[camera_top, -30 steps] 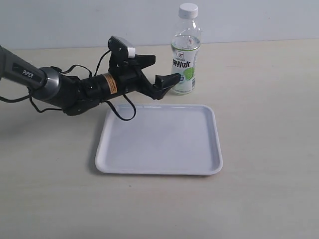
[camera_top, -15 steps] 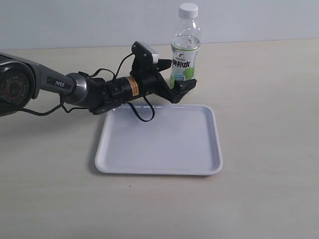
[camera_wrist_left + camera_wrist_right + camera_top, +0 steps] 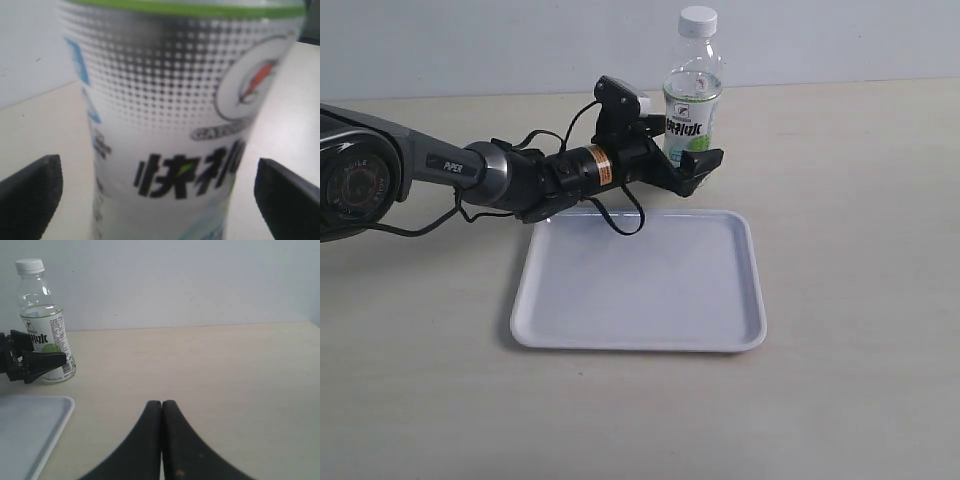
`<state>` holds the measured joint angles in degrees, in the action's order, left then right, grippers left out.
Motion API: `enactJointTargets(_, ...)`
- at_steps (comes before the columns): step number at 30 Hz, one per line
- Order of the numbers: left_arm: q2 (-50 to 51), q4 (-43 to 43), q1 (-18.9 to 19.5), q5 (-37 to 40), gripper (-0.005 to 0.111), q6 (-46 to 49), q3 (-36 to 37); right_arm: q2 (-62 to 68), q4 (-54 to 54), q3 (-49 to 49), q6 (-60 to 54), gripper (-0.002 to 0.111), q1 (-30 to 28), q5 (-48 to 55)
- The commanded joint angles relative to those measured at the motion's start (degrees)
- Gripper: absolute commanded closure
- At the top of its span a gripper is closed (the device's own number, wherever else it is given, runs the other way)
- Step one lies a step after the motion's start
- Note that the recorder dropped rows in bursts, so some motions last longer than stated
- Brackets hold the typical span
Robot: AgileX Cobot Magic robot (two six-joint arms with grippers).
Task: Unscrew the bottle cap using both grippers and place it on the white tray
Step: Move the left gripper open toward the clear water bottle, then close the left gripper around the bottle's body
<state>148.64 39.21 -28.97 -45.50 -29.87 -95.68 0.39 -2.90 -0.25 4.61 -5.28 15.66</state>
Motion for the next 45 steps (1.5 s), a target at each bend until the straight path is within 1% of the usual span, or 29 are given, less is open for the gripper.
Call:
enactJointTargets(1,-0.2,-2.3,-0.2,0.2,0.002,-0.4,-0.7,-0.4,0.0,0.3,0.0,0.108,-0.3,-0.5)
enactJointTargets(17,-0.1,-1.8,-0.3,0.2,0.002,-0.6,-1.5,-0.4,0.0,0.3,0.0,0.108,-0.3,-0.5)
enactJointTargets(23,-0.1,-1.7,-1.3,0.2,0.002,-0.6,-1.5,-0.4,0.0,0.3,0.0,0.108,-0.3,-0.5)
enactJointTargets(40,0.0,-3.0,-1.8,0.2,0.002,-0.4,-1.8,-0.4,0.0,0.3,0.0,0.108,-0.3,-0.5)
enactJointTargets(45,0.0,-4.4,-1.9,0.2,0.002,1.5,-1.8,-0.4,0.0,0.3,0.0,0.108,-0.3,-0.5)
